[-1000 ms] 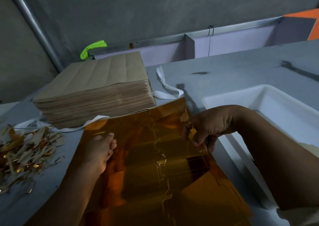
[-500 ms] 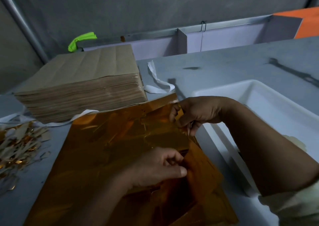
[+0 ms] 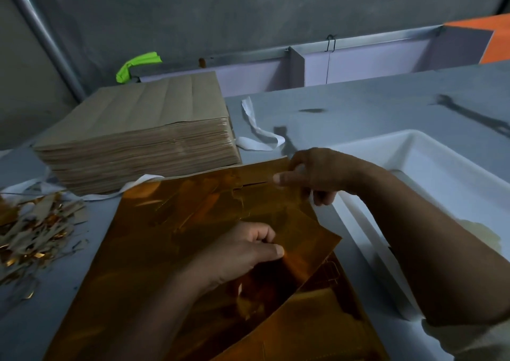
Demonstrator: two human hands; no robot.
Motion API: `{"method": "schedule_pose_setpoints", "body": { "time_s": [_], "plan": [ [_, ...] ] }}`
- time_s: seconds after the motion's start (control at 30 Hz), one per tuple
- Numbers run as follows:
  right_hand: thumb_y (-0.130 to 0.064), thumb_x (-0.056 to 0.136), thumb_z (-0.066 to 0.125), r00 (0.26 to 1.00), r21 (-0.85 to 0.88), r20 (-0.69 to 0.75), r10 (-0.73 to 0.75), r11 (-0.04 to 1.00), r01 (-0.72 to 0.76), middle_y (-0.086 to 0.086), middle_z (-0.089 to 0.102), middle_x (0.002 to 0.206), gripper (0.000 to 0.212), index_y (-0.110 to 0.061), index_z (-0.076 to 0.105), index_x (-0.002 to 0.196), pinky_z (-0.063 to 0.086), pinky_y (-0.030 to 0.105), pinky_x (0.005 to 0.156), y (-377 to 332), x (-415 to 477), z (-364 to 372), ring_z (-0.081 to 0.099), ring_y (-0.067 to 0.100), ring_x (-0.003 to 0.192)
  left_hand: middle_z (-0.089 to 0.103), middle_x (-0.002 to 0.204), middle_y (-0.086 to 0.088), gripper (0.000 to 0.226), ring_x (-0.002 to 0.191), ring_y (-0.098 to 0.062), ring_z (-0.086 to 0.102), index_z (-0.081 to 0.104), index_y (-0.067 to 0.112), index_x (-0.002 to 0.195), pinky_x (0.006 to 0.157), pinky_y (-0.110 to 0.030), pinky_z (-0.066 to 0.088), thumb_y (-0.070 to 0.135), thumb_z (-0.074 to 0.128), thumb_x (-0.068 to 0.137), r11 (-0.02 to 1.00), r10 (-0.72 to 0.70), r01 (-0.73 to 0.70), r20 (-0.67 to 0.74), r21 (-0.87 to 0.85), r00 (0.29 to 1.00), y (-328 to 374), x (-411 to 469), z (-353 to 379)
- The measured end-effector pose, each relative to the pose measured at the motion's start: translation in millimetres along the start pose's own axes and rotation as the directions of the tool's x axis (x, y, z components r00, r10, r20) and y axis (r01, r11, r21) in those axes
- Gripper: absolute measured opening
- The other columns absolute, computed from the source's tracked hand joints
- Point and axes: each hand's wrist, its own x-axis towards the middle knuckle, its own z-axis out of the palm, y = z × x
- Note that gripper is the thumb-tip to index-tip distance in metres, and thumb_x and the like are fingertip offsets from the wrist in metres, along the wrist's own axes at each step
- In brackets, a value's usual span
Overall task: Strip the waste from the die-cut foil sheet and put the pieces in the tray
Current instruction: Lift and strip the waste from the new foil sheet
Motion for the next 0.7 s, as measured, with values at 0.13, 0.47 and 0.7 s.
{"method": "schedule_pose_setpoints", "body": {
  "time_s": [0.13, 0.47, 0.7],
  "plan": [
    [-0.061, 0.079, 0.068, 0.969, -0.013, -0.239, -0.064, 0.998, 0.063, 0.001, 0.066, 0.083, 0.059, -0.023, 0.054, 0.123, 0.048, 0.019, 0.042, 1, 4, -3, 0.066, 0.011, 0.051, 0.058, 0.062, 0.016, 0.015, 0.060, 0.002, 0.055, 0.060, 0.027, 0.080, 0.060, -0.019, 0.042, 0.031, 0.060, 0.095, 0.996, 0.001, 0.004, -0.049, 0.092, 0.999, 3, 0, 0],
    [-0.062, 0.076, 0.059, 0.894, 0.197, 0.436, -0.101, 0.980, 0.015, 0.007, 0.071, 0.075, 0.050, -0.014, 0.073, 0.084, 0.047, 0.021, 0.044, -4, -11, -3, 0.063, 0.015, 0.055, 0.067, 0.073, 0.007, 0.012, 0.072, -0.010, 0.066, 0.065, 0.024, 0.083, 0.069, -0.029, 0.048, 0.028, 0.062, 0.093, 0.999, 0.017, -0.006, -0.238, 0.047, 0.971, 15, -3, -23],
    [-0.017, 0.095, 0.061, 0.771, 0.128, 0.628, -0.100, 0.992, 0.025, 0.005, 0.071, 0.071, 0.015, -0.004, 0.065, 0.101, 0.048, 0.016, 0.044, 1, -11, -6, 0.063, 0.008, 0.050, 0.065, 0.087, 0.008, 0.034, 0.077, -0.003, 0.060, 0.067, 0.030, 0.099, 0.073, -0.029, 0.049, 0.049, 0.076, 0.073, 0.995, 0.006, -0.005, -0.012, 0.100, 1.000, 1, -9, -22]
  ]
}}
